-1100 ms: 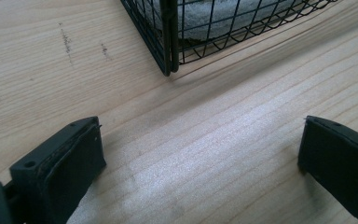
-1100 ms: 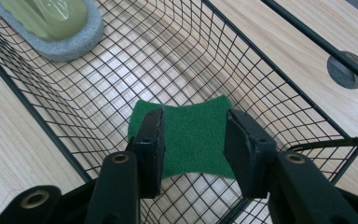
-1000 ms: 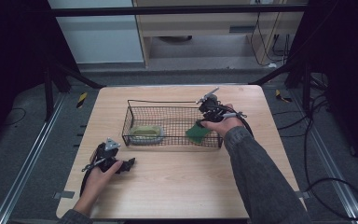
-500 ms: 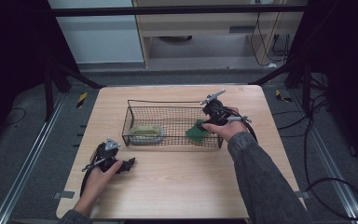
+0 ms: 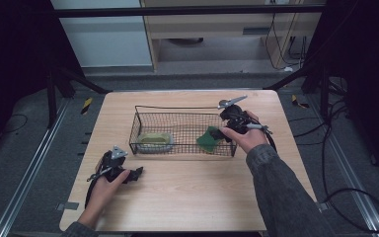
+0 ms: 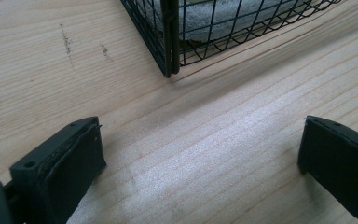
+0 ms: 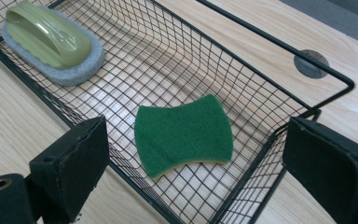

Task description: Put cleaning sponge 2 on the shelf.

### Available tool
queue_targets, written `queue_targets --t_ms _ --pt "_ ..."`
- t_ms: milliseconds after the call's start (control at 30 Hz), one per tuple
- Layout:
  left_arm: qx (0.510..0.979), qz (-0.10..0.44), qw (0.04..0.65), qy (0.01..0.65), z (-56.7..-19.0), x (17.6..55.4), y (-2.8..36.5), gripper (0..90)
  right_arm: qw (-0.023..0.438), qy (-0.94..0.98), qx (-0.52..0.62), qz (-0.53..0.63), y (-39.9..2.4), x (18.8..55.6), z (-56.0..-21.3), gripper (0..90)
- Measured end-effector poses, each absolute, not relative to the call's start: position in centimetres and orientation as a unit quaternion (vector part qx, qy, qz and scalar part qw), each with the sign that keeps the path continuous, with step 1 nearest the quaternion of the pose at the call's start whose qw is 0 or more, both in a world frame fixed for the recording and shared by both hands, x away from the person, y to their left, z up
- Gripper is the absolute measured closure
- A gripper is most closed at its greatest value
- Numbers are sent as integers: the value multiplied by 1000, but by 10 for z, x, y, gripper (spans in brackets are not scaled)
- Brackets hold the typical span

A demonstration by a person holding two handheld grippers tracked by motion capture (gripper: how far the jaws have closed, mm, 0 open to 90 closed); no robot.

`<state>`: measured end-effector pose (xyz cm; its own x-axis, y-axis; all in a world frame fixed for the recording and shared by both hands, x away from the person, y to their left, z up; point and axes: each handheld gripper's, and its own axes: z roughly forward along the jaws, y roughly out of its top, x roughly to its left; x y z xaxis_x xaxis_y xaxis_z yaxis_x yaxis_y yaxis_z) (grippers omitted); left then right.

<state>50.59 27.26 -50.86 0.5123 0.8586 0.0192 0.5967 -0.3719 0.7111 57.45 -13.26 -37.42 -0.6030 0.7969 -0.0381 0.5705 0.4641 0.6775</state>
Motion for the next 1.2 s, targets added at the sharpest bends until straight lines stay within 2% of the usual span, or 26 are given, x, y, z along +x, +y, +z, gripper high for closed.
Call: queue_targets --t_ms 633,1200 --pt "804 198 331 452 -509 506 273 0 208 819 419 332 -177 546 -371 77" --pt "804 198 331 452 -509 506 273 0 245 808 419 334 -225 515 -394 80"
